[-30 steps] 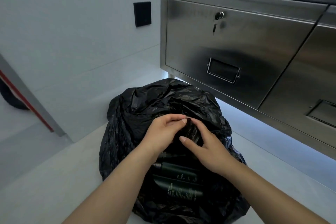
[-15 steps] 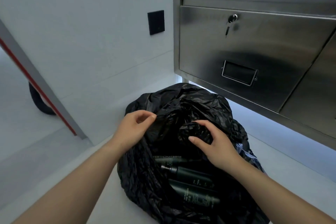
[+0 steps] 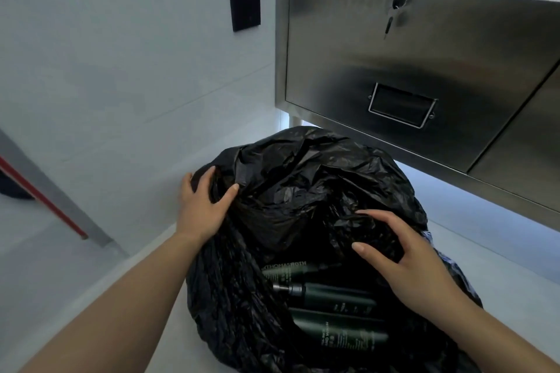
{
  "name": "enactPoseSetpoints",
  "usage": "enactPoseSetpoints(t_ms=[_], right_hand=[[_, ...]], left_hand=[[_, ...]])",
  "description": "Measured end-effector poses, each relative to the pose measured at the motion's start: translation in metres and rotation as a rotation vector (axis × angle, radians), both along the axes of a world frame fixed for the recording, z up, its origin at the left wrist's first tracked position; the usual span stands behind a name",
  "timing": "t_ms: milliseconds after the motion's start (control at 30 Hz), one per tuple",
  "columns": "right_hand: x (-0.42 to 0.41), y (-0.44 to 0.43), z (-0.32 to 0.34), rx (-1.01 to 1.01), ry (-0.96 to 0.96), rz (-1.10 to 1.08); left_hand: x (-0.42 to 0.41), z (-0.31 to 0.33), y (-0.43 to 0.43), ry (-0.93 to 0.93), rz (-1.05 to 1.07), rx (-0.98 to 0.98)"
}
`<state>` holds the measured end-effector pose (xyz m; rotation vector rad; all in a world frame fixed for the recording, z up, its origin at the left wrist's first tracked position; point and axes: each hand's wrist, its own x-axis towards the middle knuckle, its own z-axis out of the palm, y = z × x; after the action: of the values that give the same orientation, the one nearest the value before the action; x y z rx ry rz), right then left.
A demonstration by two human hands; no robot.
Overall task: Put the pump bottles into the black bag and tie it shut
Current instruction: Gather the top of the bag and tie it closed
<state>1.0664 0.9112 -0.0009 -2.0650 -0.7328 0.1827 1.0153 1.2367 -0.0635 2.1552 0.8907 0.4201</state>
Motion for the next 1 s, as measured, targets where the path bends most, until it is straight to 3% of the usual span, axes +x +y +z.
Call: enactPoseSetpoints(t_ms=[100, 267, 467, 733, 867, 1000], right_hand=[[-0.009, -0.006, 0.002, -0.020, -0.003, -0.032], [-0.018, -0.017, 0.003, -0.044, -0.008, -0.080], [-0.021, -0.045, 0.035, 0.046, -0.019, -0.133], [0.011, -0.104, 0.146, 0.238, -0.214, -0.122], [0.024, -0.121, 0.199, 0.376, -0.334, -0.142], [0.029, -0.128, 0.219, 0.438, -0.331, -0.098]], left_hand=[[0.005, -0.012, -0.002, 0.066, -0.060, -0.229], [-0.002, -0.011, -0.040, -0.052, -0.255, -0.313], [-0.023, 0.039, -0.090, -0.179, -0.449, -0.098], [-0.047, 0.197, -0.133, -0.292, -0.321, 0.226], [-0.046, 0.283, -0.176, -0.448, -0.341, 0.284], [-0.039, 0.304, -0.224, -0.463, -0.459, 0.244]])
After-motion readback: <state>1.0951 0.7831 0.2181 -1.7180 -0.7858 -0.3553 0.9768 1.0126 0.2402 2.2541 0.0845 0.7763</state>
